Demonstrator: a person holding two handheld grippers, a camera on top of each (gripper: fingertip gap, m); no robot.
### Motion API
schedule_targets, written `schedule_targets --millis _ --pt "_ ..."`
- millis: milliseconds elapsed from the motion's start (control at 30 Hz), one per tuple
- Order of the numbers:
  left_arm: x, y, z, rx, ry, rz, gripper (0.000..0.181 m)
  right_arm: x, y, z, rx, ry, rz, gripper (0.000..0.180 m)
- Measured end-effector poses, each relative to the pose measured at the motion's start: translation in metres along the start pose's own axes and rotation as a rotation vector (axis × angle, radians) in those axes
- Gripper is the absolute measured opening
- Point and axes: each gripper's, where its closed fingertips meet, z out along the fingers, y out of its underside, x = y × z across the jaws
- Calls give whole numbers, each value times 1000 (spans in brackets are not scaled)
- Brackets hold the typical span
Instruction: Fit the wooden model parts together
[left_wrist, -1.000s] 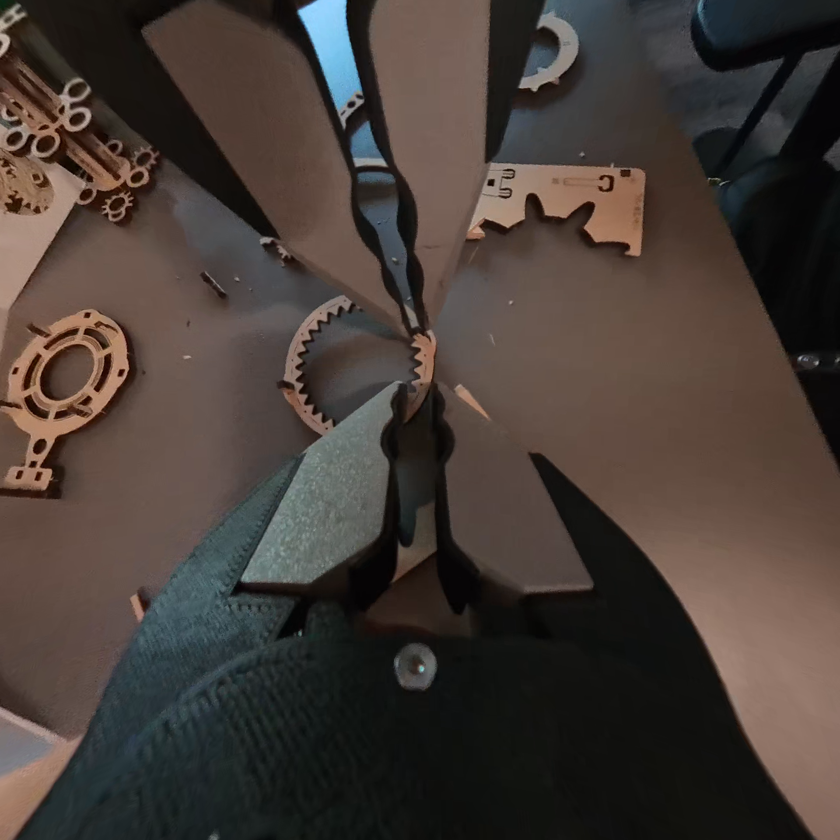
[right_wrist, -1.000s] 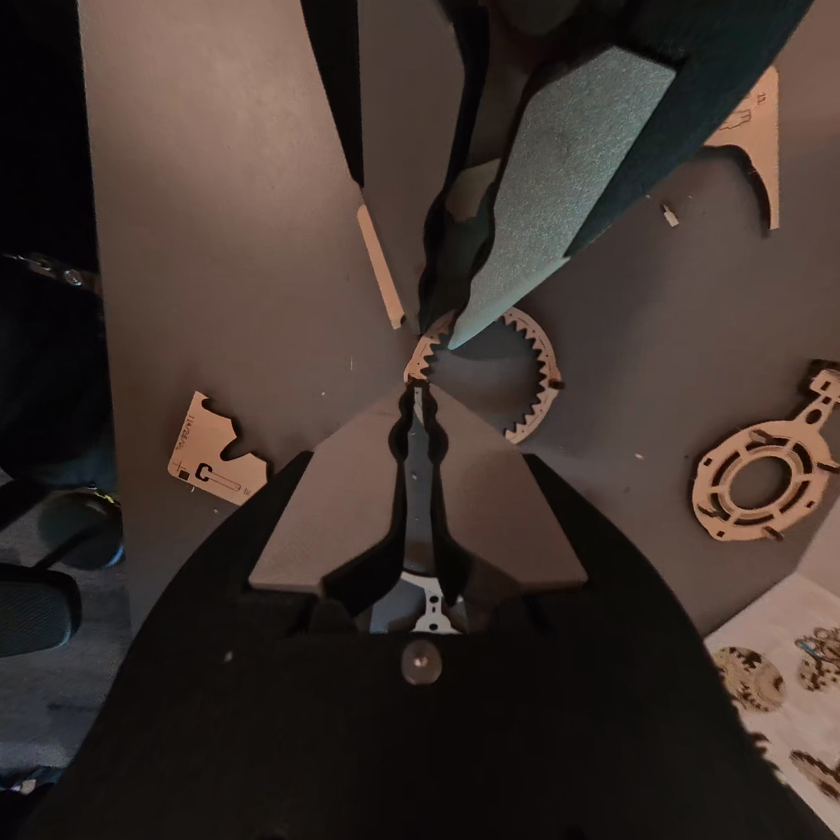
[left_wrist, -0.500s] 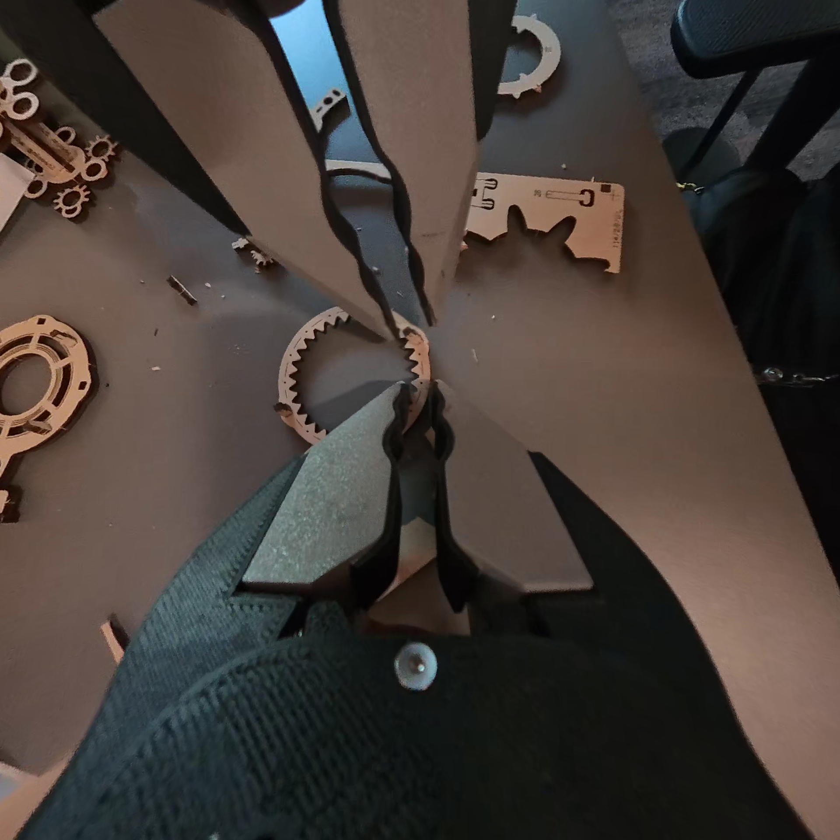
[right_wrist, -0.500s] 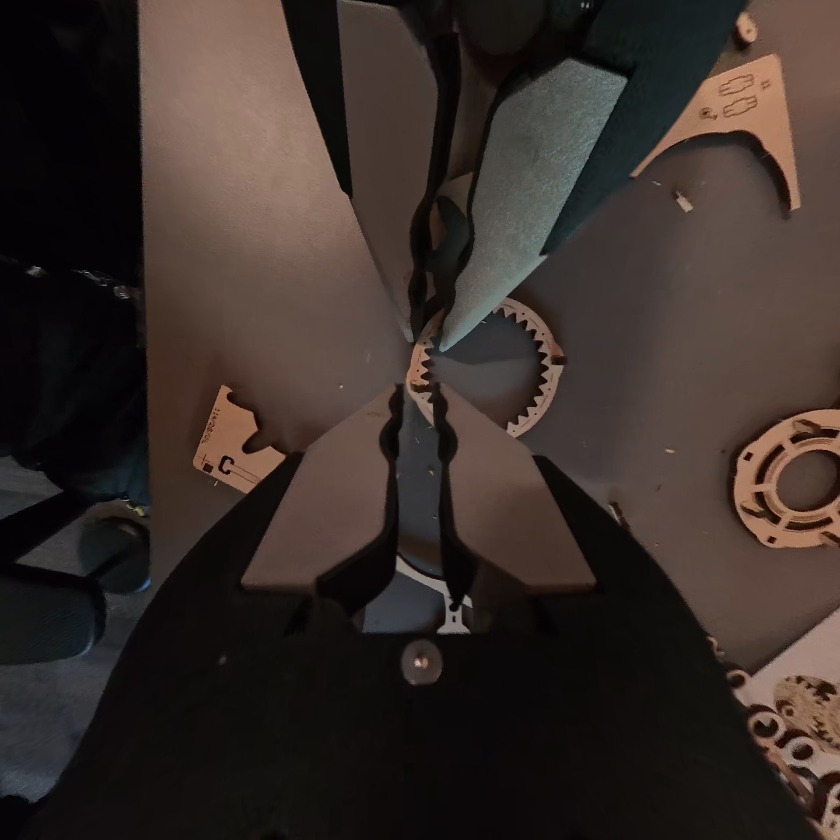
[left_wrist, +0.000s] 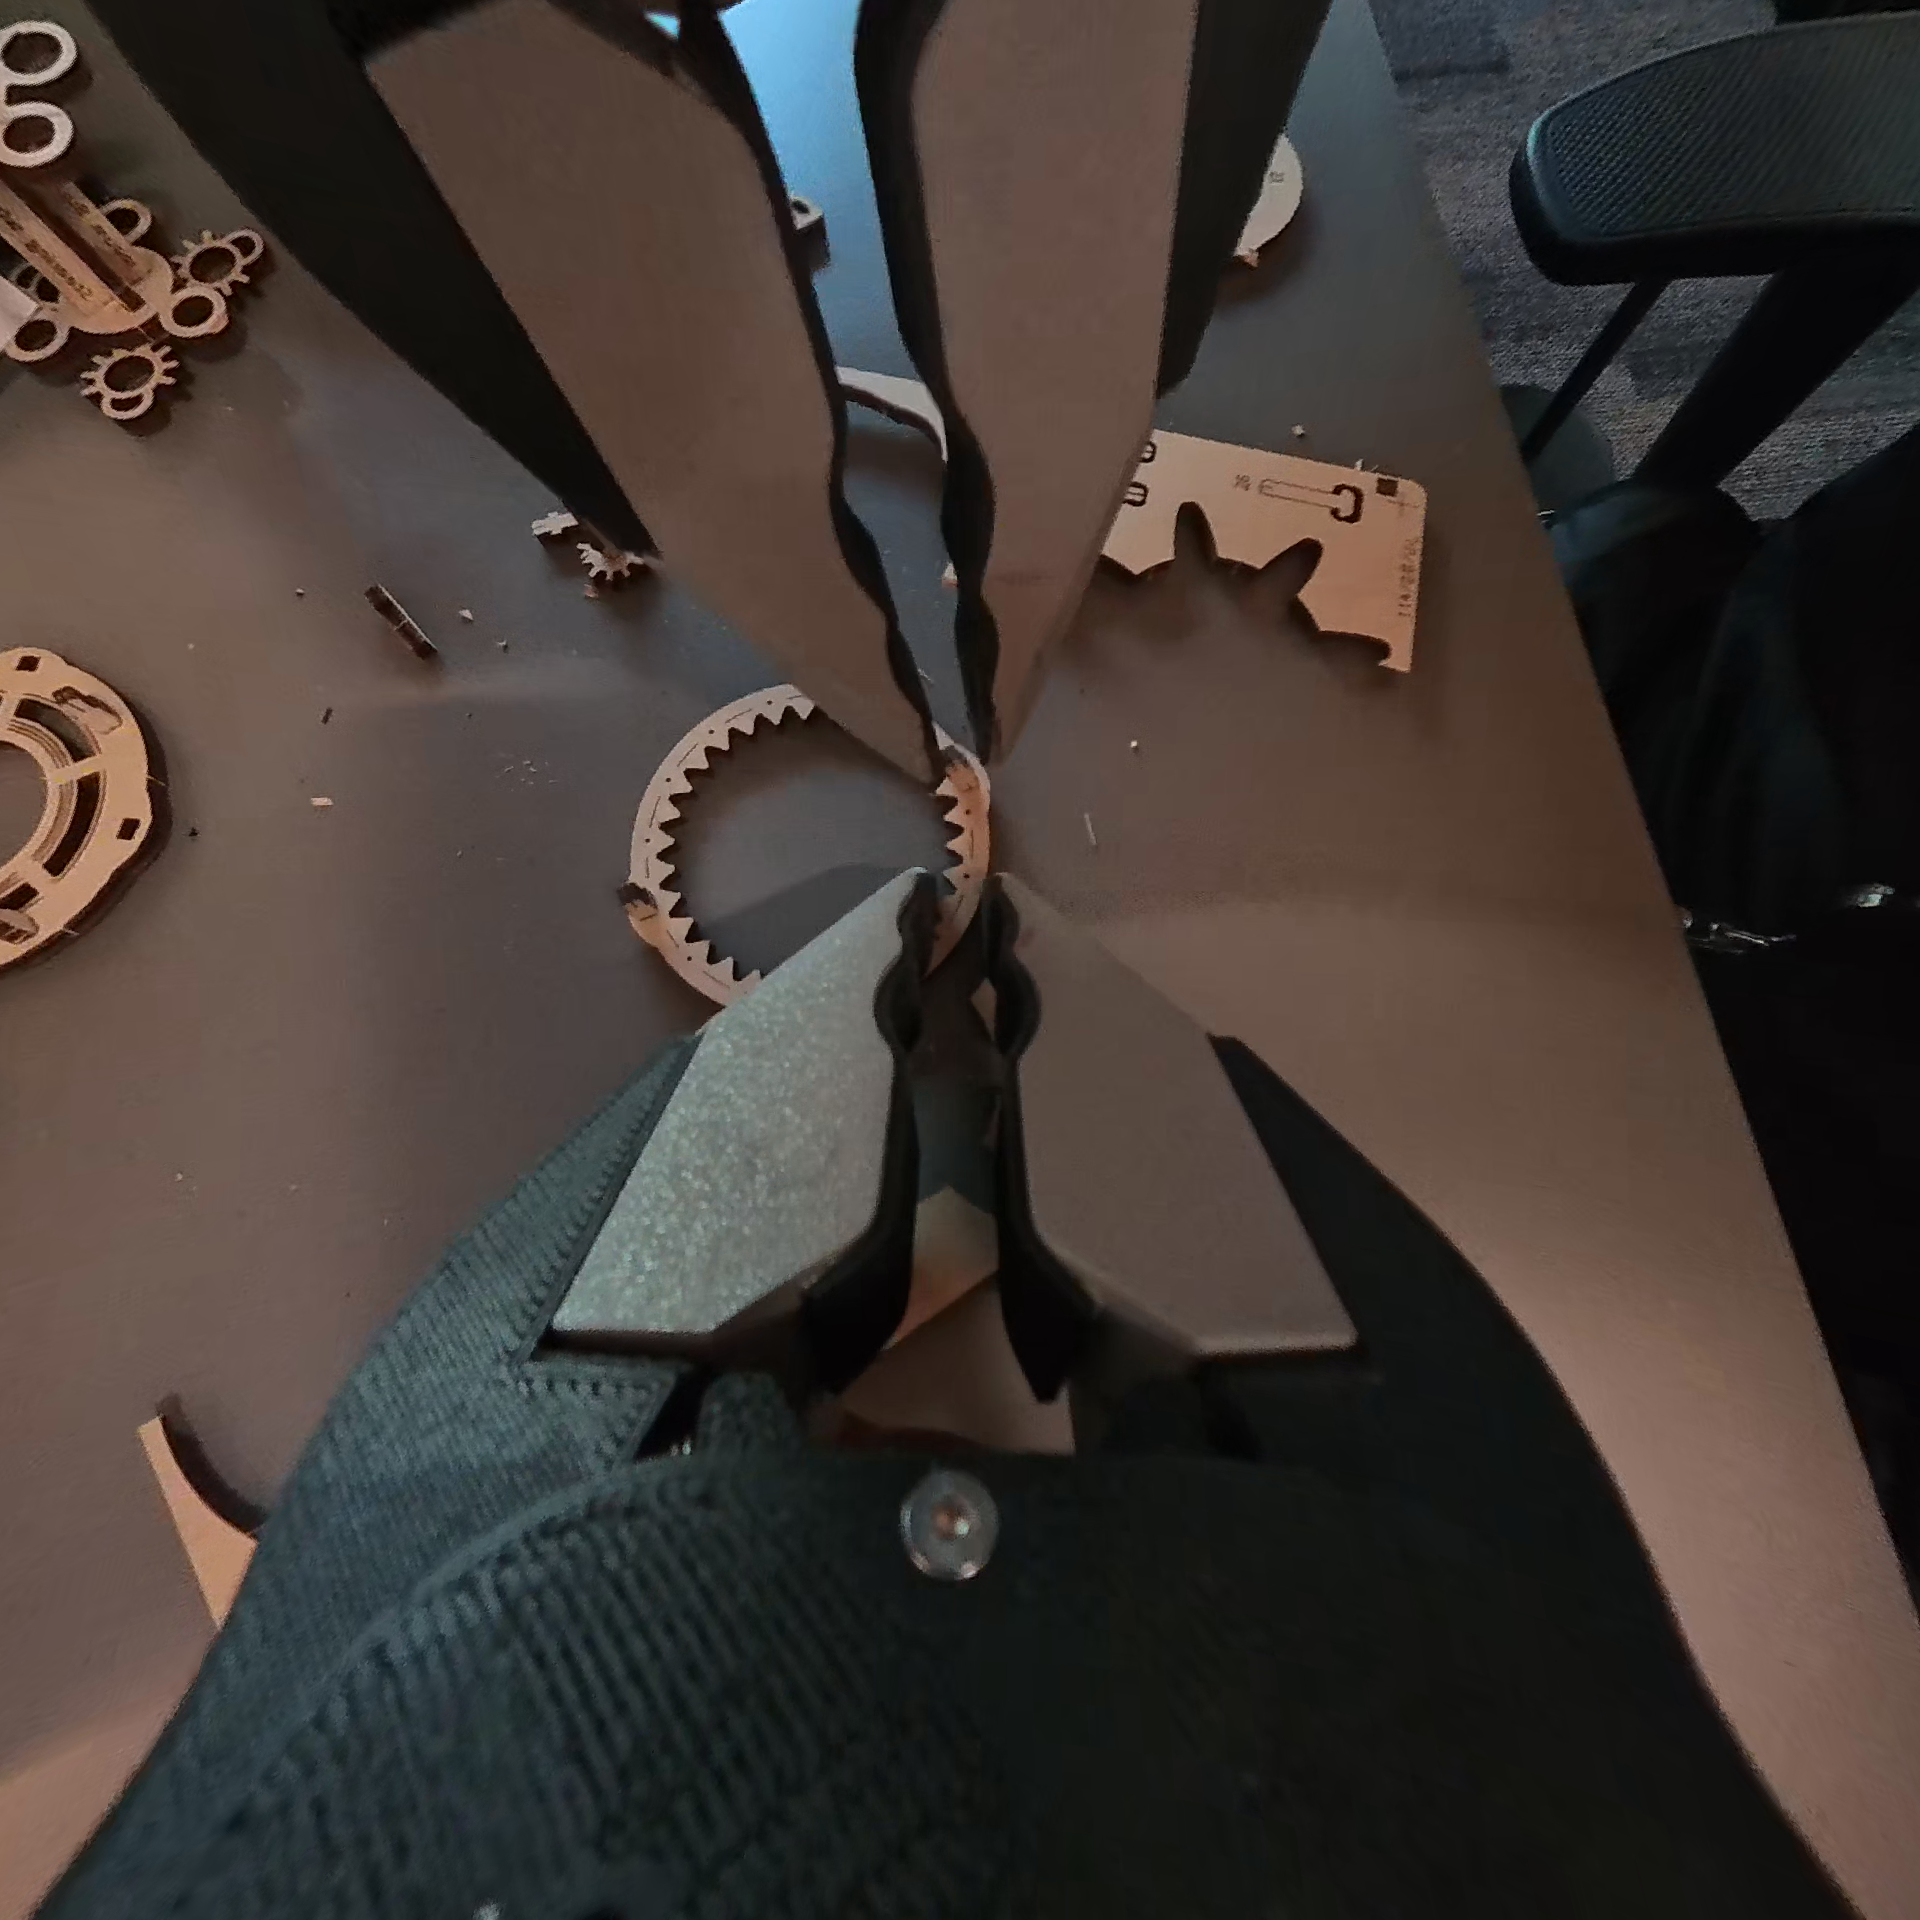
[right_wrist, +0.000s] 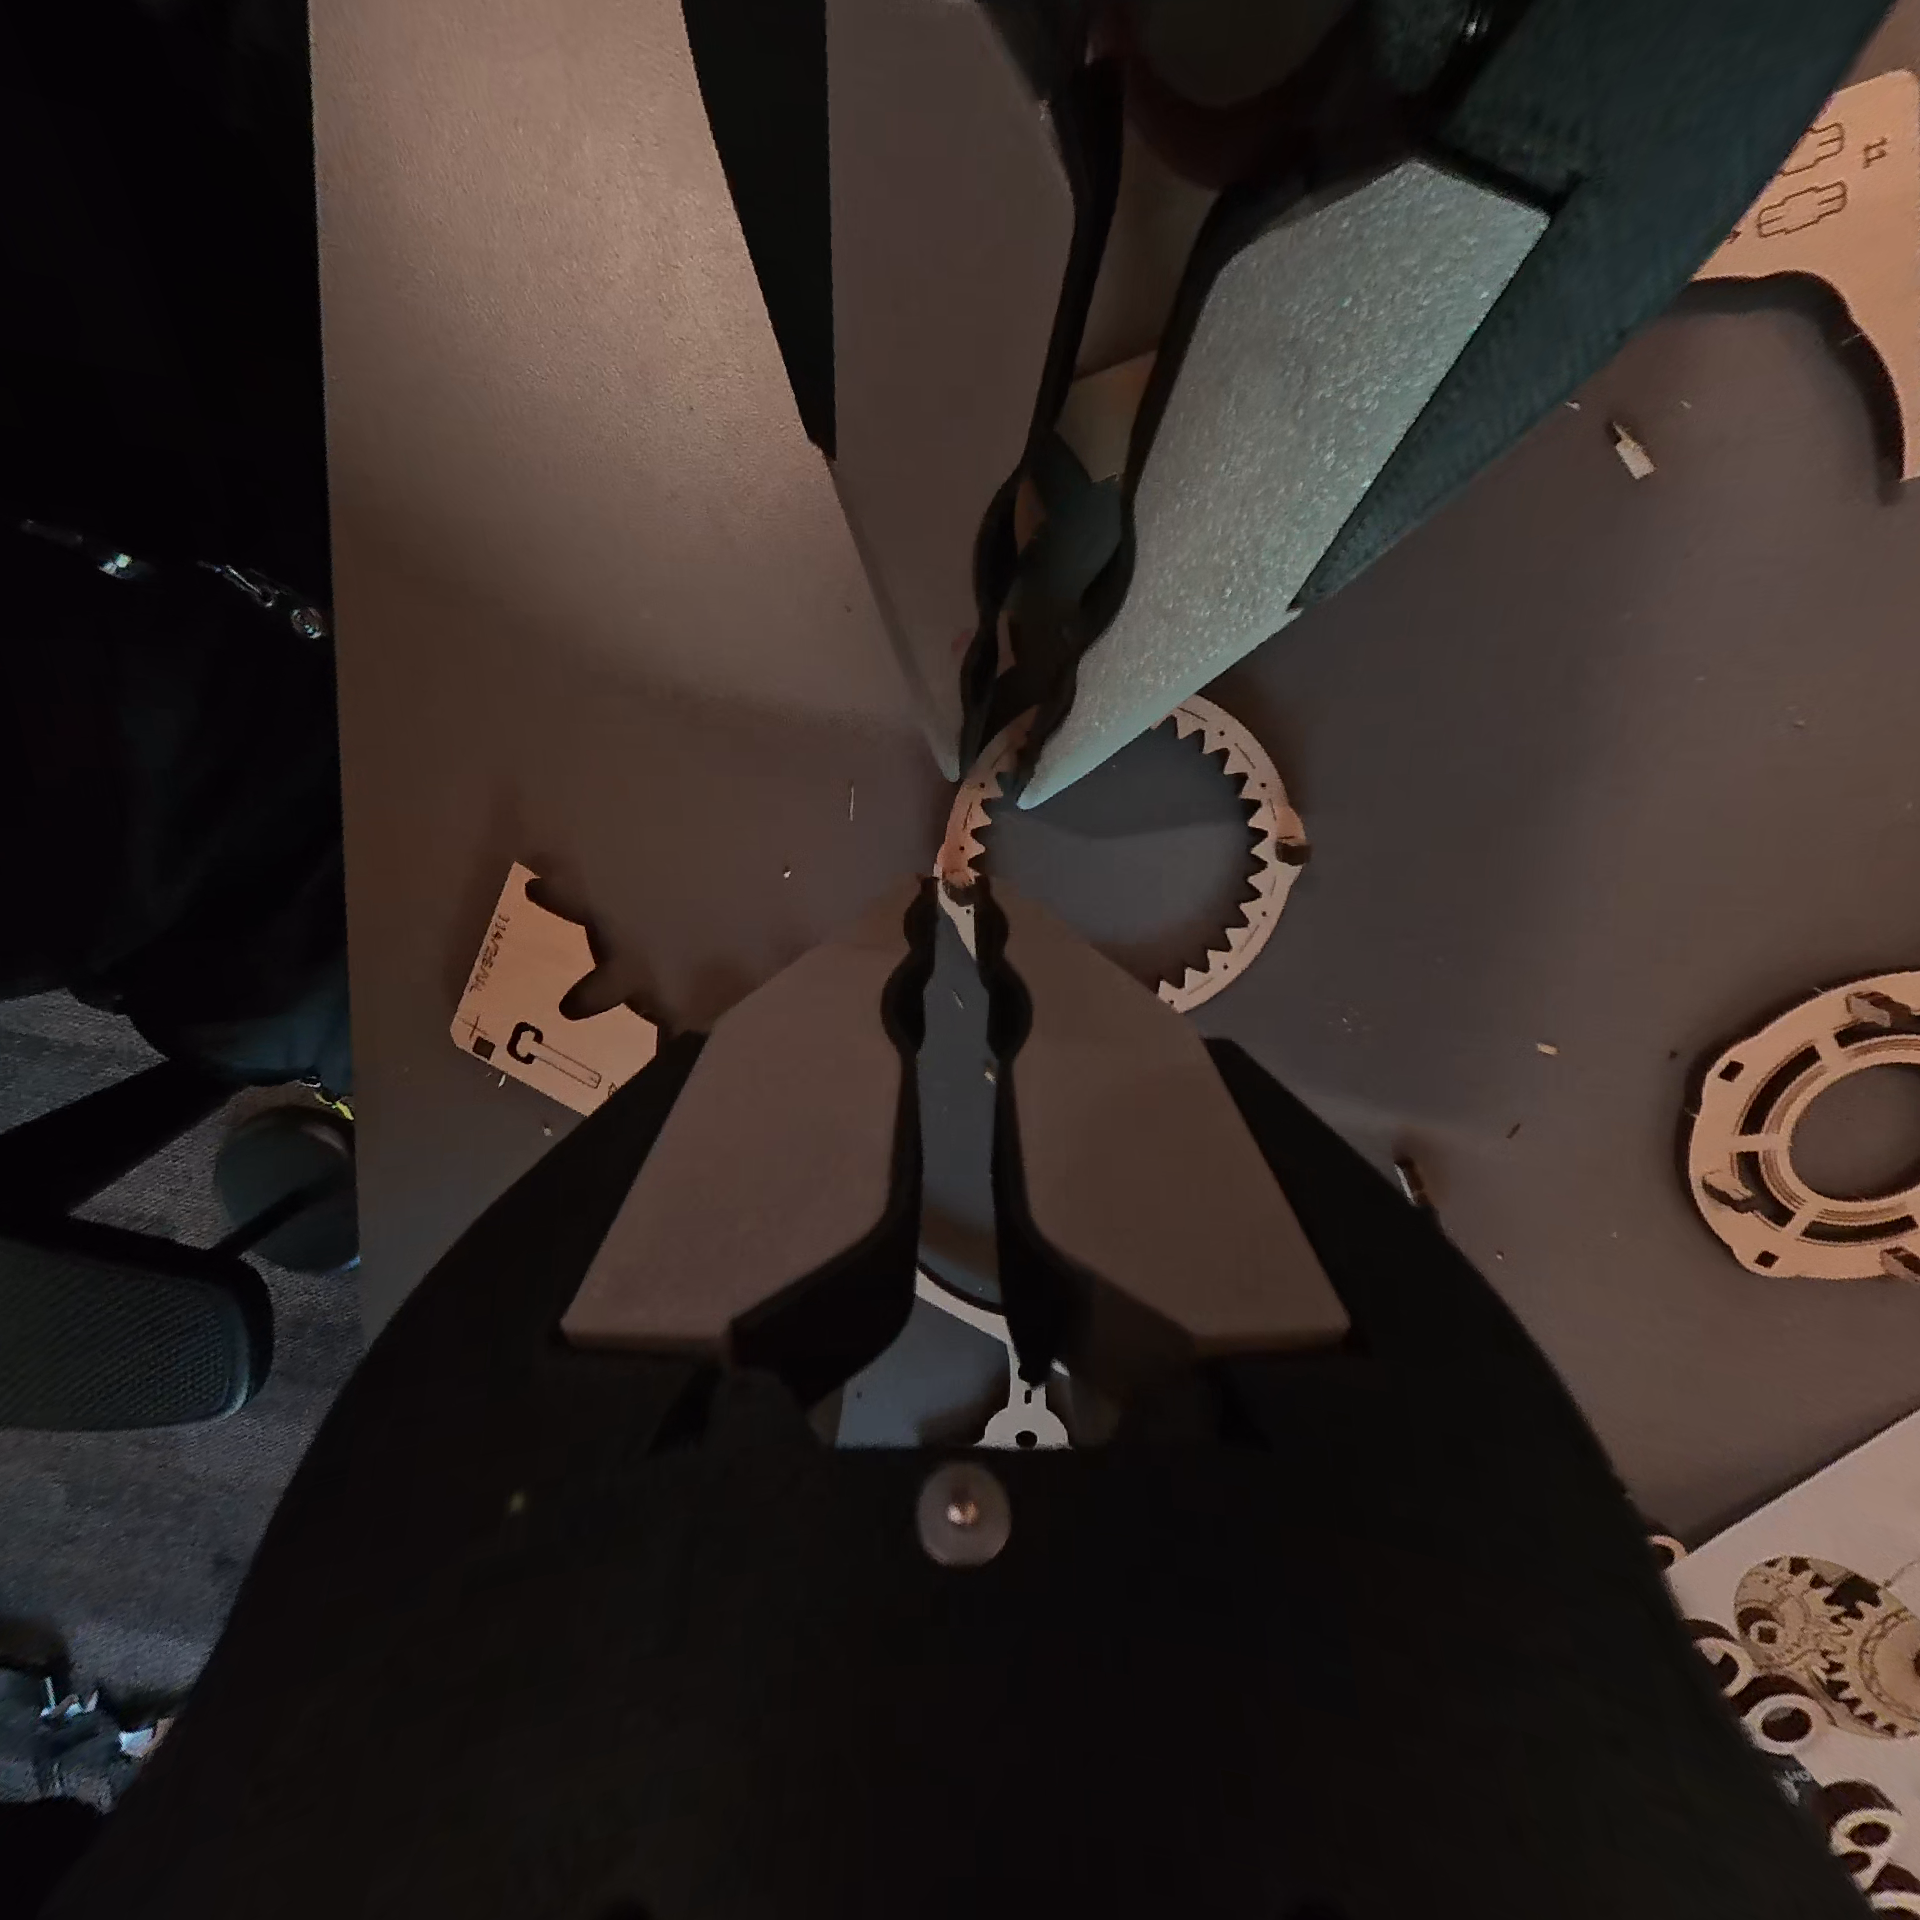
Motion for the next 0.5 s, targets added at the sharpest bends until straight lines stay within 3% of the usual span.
schedule_targets --millis 33,233,500 --pt "0 0 0 2 1 -4 7 1 1 1 -5 4 0 3" --pt "0 0 0 13 1 -44 7 0 1 3 -7 16 22 0" --pt "2 -1 1 14 11 -87 6 -2 1 3 -66 235 -68 0"
